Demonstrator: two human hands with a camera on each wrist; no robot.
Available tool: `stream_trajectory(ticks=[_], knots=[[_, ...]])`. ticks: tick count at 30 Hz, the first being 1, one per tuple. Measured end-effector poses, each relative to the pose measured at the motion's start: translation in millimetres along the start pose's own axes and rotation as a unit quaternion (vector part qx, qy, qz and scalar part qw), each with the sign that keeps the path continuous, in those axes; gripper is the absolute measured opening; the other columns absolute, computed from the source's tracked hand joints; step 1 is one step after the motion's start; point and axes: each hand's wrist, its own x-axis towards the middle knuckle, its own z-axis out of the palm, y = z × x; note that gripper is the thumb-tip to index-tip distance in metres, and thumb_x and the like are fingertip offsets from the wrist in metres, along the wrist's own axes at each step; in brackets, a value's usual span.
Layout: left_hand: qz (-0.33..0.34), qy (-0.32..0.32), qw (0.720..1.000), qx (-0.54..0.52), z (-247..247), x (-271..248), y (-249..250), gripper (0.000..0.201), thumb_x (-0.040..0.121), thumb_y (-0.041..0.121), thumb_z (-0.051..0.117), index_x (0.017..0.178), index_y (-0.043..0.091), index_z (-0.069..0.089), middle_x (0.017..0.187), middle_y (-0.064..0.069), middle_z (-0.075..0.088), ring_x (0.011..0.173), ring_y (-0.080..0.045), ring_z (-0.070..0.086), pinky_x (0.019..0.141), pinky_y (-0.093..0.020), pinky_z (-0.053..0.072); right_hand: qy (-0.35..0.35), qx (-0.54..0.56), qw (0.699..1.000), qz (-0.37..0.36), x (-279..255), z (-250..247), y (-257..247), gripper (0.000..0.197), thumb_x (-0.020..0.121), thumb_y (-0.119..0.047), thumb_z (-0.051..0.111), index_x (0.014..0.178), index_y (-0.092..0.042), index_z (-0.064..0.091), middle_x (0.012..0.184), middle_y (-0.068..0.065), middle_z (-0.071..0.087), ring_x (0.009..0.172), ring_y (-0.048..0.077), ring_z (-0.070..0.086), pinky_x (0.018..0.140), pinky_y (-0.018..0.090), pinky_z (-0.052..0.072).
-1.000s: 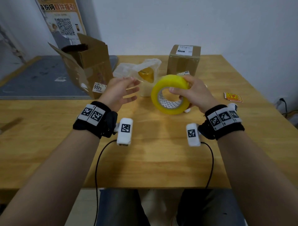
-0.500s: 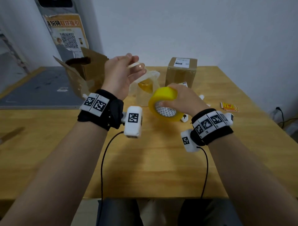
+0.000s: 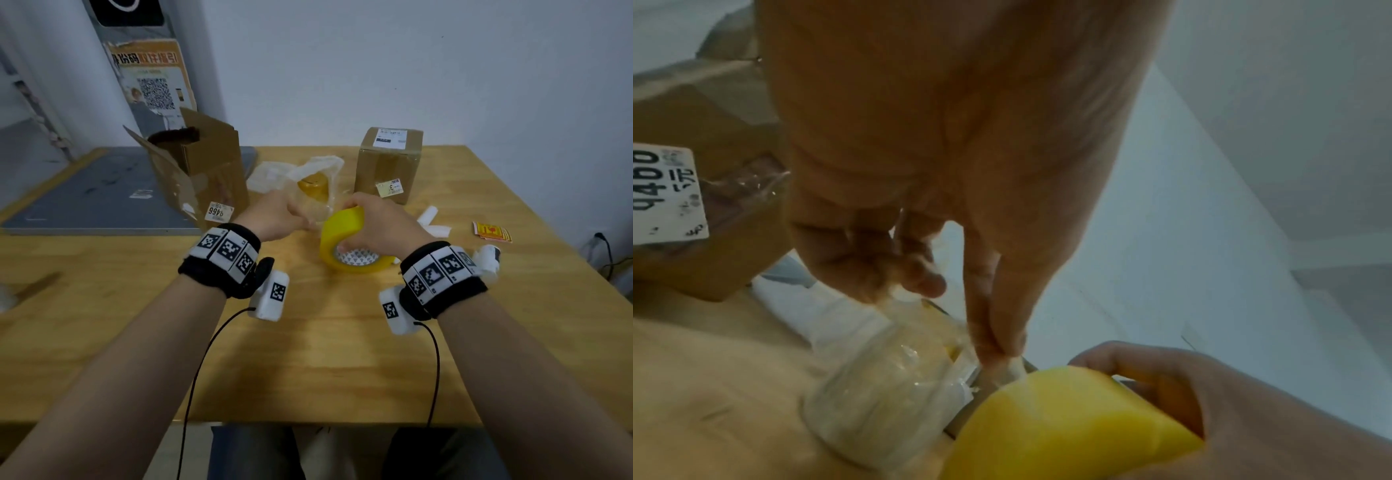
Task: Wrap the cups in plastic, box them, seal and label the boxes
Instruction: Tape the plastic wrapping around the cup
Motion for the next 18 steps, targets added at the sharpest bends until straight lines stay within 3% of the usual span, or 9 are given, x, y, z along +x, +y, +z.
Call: stream_trajectory(ticks=[3,5,6,8,9,11,14,16,18], knots=[[-0.035,0.016,0.999,0.032,4.0,-2.3,2.5,0.017,0.101,0.036,0.061,0.102,0.023,0.070,0.146,-0.013,0.045,0.139,-0.037,0.038,0.113,-0.043,0.033,-0.005,0.086,0.996,-0.013,-3.1,1.6,6.6,0.068,0.074,-0.038,0.091,0.131,-0.025,0.057,0.119,-0.007,0.060,0.104,0.014,0.056,0.078,0.031,0.046],[-0.069,0.014,0.997,0.018,7.1,-1.8,-0.8,0.022,0.103,0.040,0.053,0.105,0.022,0.066,0.153,-0.019,0.032,0.145,-0.041,0.025,0.118,-0.048,0.025,-0.045,0.185,0.982,-0.007,-7.7,5.3,15.0,0.059,0.078,-0.032,0.090,0.129,-0.023,0.062,0.110,-0.012,0.067,0.097,0.002,0.066,0.071,0.019,0.049],[-0.071,0.017,0.997,-0.014,8.5,-1.1,-3.6,0.025,0.100,0.042,0.053,0.099,0.021,0.066,0.149,-0.019,0.039,0.141,-0.040,0.033,0.115,-0.048,0.030,-0.063,0.213,0.975,-0.008,-9.6,7.7,18.7,0.057,0.079,-0.027,0.090,0.130,-0.023,0.064,0.107,-0.014,0.070,0.090,-0.007,0.067,0.068,0.012,0.049],[-0.043,0.037,0.995,-0.085,12.1,-0.5,-8.2,0.031,0.096,0.044,0.059,0.082,0.017,0.059,0.110,-0.011,0.061,0.105,-0.028,0.056,0.089,-0.039,0.042,-0.075,0.242,0.967,-0.009,-11.6,10.3,23.9,0.053,0.081,-0.019,0.088,0.129,-0.021,0.066,0.099,-0.017,0.072,0.081,-0.011,0.068,0.064,0.005,0.047],[-0.026,0.049,0.993,-0.109,13.6,-1.2,-8.2,0.031,0.098,0.041,0.061,0.080,0.017,0.056,0.089,-0.008,0.058,0.085,-0.023,0.055,0.076,-0.035,0.039,-0.072,0.249,0.966,-0.010,-12.9,9.8,23.6,0.047,0.081,-0.016,0.088,0.123,-0.021,0.067,0.092,-0.019,0.072,0.078,-0.008,0.068,0.062,0.005,0.046],[-0.007,0.075,0.988,-0.137,13.6,-3.6,-5.1,0.031,0.101,0.033,0.062,0.076,0.016,0.053,0.072,-0.003,0.049,0.067,-0.017,0.047,0.064,-0.032,0.034,-0.060,0.265,0.962,-0.013,-15.3,6.9,20.8,0.033,0.083,-0.014,0.086,0.110,-0.022,0.069,0.080,-0.016,0.074,0.071,-0.006,0.068,0.059,0.007,0.046],[0.026,0.147,0.978,-0.142,1.4,-0.8,1.4,0.024,0.101,0.029,0.062,0.086,0.010,0.061,0.086,-0.001,0.064,0.082,-0.017,0.059,0.070,-0.033,0.043,0.003,0.305,0.952,-0.024,-11.4,0.5,17.3,0.035,0.081,-0.020,0.088,0.112,-0.025,0.072,0.089,-0.013,0.077,0.082,0.001,0.072,0.073,0.019,0.053],[0.049,0.198,0.966,-0.161,-13.4,4.9,7.8,0.021,0.100,0.026,0.063,0.086,0.011,0.061,0.090,0.010,0.067,0.095,-0.013,0.066,0.077,-0.032,0.051,0.028,0.289,0.956,-0.034,-7.1,-11.2,10.6,0.030,0.080,-0.025,0.087,0.104,-0.034,0.070,0.082,-0.019,0.075,0.078,0.000,0.070,0.072,0.022,0.050],[0.072,0.237,0.950,-0.192,-27.7,9.6,20.1,0.017,0.100,0.020,0.064,0.089,0.008,0.059,0.088,0.013,0.067,0.096,-0.012,0.069,0.079,-0.032,0.058,0.021,0.234,0.971,-0.041,-3.4,-24.2,3.4,0.027,0.079,-0.034,0.088,0.097,-0.036,0.068,0.084,-0.016,0.073,0.078,0.001,0.068,0.070,0.024,0.047]])
